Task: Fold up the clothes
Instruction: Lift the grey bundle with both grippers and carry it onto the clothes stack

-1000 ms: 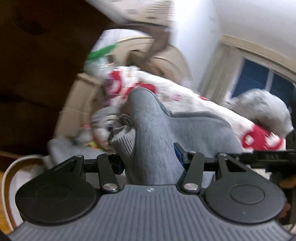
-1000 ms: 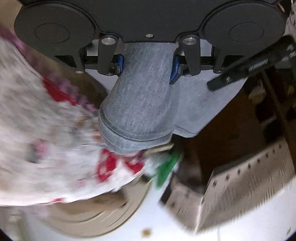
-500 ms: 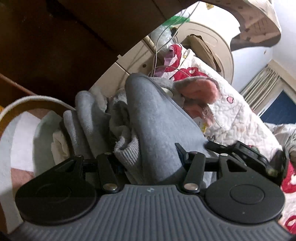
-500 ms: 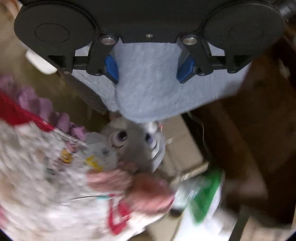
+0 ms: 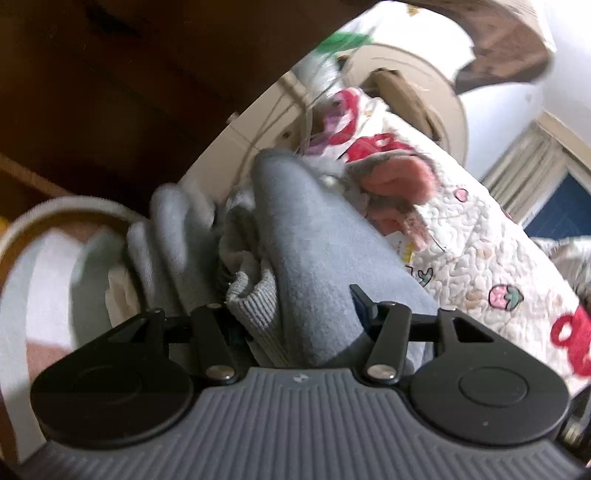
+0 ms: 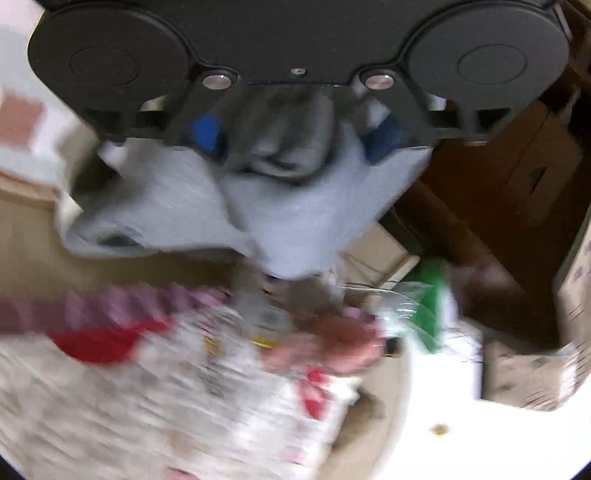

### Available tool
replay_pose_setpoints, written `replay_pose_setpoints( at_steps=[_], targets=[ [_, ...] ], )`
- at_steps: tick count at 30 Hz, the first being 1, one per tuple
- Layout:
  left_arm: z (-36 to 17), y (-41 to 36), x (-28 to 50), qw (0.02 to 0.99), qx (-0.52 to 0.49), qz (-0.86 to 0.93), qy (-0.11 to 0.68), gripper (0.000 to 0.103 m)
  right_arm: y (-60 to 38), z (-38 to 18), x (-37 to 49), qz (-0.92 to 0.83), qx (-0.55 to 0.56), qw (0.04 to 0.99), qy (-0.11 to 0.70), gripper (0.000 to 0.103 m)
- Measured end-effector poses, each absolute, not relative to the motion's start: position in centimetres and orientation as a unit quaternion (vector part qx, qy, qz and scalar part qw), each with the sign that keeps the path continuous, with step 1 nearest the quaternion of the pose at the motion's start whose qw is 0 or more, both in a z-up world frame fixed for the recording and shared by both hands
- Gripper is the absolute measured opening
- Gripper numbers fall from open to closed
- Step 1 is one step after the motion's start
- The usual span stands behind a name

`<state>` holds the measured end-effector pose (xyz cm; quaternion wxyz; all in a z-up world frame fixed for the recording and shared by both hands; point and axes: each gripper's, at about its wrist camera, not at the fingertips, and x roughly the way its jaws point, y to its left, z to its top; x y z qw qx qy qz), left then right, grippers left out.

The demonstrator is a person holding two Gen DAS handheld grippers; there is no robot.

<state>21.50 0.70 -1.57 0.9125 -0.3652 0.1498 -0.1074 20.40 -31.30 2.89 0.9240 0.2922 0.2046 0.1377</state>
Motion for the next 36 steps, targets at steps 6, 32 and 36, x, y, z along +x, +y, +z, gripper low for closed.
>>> replay_pose_setpoints(
  at_steps=[6, 32, 36],
  targets=[
    [1.9, -1.4, 20.3, 0.925, -0.321, -0.136, 0.152, 0.049, -30.2, 8.5, 22.5, 0.175, 0.156, 0.957, 0.169, 0.037],
    [4.7, -4.0, 23.1, 0.943, -0.203, -0.201, 0.173, 0.002, -27.7, 5.5, 18.2, 0.132, 0.064, 0.973, 0.175, 0.064],
    [2.3, -2.2, 24.6, 0.933, -0.244, -0.174, 0.198, 0.003, -24.6, 4.7, 18.0, 0.183, 0.008, 0.966, 0.183, 0.065]
  ],
)
